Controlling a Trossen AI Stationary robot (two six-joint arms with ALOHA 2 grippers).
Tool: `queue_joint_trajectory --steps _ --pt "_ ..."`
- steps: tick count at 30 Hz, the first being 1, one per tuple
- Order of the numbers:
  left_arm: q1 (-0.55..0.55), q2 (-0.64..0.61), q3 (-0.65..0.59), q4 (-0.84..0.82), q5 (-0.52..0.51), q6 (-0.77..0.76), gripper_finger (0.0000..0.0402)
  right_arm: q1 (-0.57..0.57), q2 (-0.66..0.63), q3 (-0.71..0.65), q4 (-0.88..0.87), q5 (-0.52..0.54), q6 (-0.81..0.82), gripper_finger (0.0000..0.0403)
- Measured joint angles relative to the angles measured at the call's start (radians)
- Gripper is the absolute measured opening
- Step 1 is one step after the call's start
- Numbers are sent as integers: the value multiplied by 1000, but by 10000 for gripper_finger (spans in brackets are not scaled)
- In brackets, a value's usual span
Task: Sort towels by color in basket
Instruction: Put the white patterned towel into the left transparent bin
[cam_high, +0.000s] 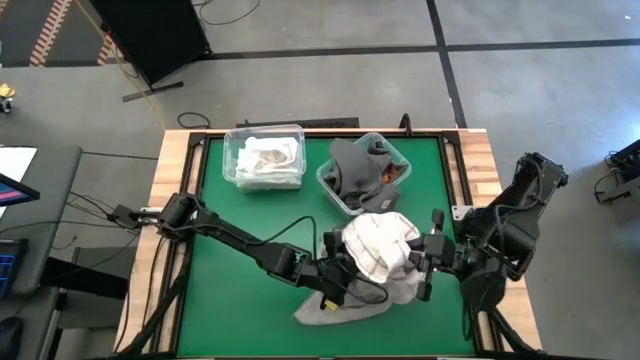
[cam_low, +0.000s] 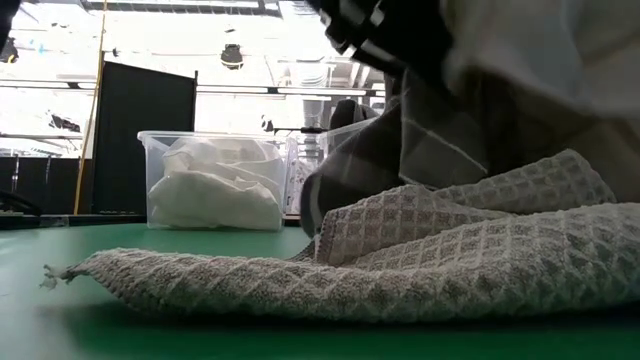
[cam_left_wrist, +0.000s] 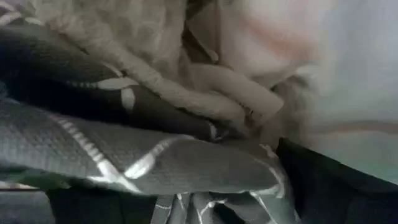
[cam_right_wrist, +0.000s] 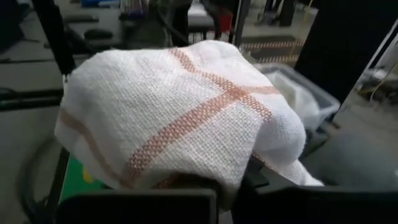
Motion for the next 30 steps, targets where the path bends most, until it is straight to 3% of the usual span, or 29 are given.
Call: queue_joint_trajectory --steps 8,14,20,25,30 --pt "-1 0 0 -243 27 -65 238 14 -43 0 155 57 -186 35" --pt "-24 -27 -1 -329 0 -94 218 13 -70 0 144 73 -204 35" --pt "-80 -129 -1 -196 -39 -2 254 17 -79 0 133 73 -204 35" --pt "-102 -162 0 -36 -4 78 304 17 -90 0 136 72 -218 35" --pt "-91 -161 0 6 -106 135 342 27 -94 0 164 67 -240 35"
